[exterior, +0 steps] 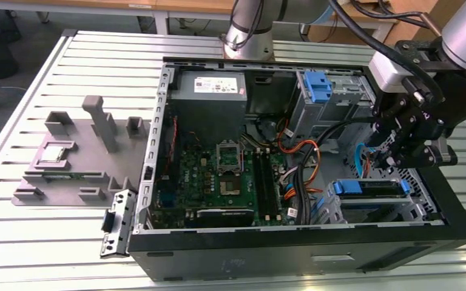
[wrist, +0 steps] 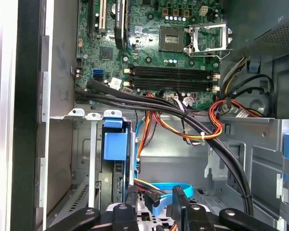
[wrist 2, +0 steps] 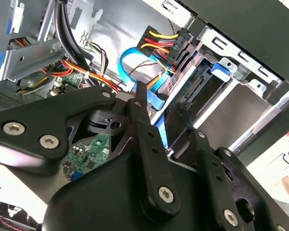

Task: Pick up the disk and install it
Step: 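Insert the first disk wire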

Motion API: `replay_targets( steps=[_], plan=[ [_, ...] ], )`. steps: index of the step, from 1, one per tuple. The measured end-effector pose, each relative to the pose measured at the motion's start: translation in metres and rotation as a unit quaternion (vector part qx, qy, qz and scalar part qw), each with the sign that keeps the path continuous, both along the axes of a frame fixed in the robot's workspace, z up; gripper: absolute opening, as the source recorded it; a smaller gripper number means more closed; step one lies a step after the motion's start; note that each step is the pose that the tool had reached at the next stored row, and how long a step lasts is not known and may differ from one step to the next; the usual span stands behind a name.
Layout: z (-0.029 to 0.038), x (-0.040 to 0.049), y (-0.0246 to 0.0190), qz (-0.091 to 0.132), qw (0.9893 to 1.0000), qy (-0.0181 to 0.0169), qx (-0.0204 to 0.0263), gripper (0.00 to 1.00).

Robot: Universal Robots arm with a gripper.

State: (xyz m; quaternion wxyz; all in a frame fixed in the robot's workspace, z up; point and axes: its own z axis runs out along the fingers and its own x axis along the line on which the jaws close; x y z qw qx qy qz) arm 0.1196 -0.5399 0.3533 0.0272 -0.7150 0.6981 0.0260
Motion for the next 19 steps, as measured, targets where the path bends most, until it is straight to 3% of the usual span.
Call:
replay_targets(
  steps=[13, 19],
  plan=[
    [-0.0008, 0.0, 0.0, 0.0, 1.0, 0.0, -0.0012, 0.42],
    [-0.0008, 0.0, 0.0, 0.0, 1.0, 0.0, -0.0013, 0.34]
  ],
)
